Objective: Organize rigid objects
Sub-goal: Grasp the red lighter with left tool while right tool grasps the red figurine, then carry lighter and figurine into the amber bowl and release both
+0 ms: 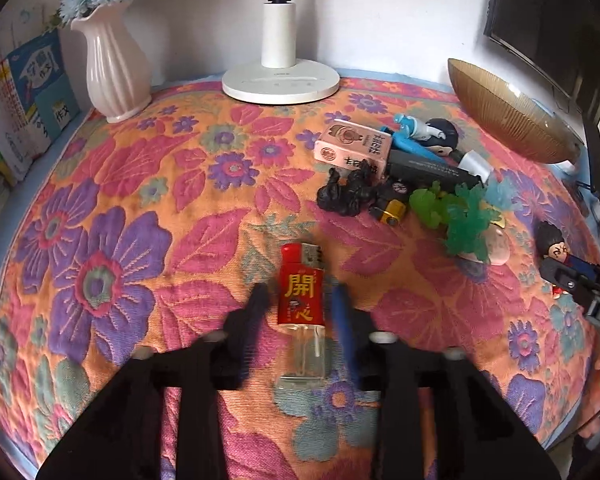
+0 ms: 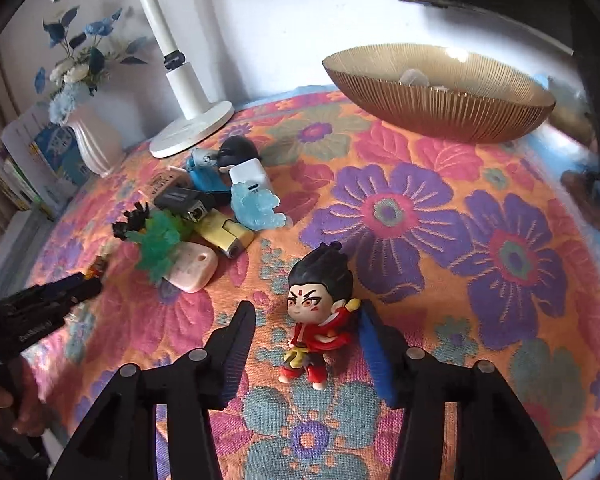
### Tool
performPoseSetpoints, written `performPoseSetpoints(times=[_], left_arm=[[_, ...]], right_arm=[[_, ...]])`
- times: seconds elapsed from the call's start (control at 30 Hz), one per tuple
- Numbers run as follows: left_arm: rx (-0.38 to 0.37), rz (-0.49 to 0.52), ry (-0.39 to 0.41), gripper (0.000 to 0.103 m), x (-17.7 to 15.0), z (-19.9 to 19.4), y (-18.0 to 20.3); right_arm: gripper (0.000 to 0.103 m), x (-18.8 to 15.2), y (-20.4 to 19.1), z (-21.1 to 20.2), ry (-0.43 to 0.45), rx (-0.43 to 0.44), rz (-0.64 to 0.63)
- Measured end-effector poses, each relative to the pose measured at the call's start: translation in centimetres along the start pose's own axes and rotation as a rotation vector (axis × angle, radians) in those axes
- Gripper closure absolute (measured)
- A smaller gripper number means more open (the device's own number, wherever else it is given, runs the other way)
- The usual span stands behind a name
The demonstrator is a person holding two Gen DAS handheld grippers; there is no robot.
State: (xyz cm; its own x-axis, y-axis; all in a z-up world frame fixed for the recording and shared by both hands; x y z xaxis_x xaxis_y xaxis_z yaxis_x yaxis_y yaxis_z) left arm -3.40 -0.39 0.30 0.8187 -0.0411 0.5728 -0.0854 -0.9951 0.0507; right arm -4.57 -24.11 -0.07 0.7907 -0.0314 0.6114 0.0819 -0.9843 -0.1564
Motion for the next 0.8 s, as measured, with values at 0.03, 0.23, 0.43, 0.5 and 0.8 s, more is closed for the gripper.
performPoseSetpoints(times=[0.03,0.23,0.43,0.5,0.8], left_arm=[[-0.001,0.007,0.003,0.083,-0.1,-0.2,0.2],[-0.058,0.051,0.105,0.083,1.5,-3.4,2.5],[-0.159,0.144,0.227,0.083,8.4,-6.7,8.0],[-0.203,0.166,0.250,0.083,11.1,-6.8,10.0],[-0.390,0.202,0.133,0.083,19.8,-0.2,19.6]], right_arm=[[0.071,-0.1,-0.2,0.0,0.002,-0.022,-0.010],[0.075,0.9,-0.1,-2.4,0.062,-0.008,0.020],[0.075,6.0,1.7,-8.0,0.212,-0.055,0.037],[0.075,8.4,3.0,-8.8,0.240,-0.077,0.070],[0.075,15.6,9.6,-4.7,0.137,-0.136,0.242]])
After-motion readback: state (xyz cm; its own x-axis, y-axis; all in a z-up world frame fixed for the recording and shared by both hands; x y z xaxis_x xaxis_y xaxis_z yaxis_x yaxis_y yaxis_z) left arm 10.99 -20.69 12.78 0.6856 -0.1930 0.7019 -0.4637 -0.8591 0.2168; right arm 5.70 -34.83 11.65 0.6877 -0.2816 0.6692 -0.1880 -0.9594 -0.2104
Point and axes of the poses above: each gripper's, at about its wrist camera, not at the fingertips, and z roughly the way its jaws point, y to its right, x to its top, the point moved 1 cm from there along z, roughly the way its jaws point, and after that the axes turned 2 degrees about -y, right-handed, at the moved point
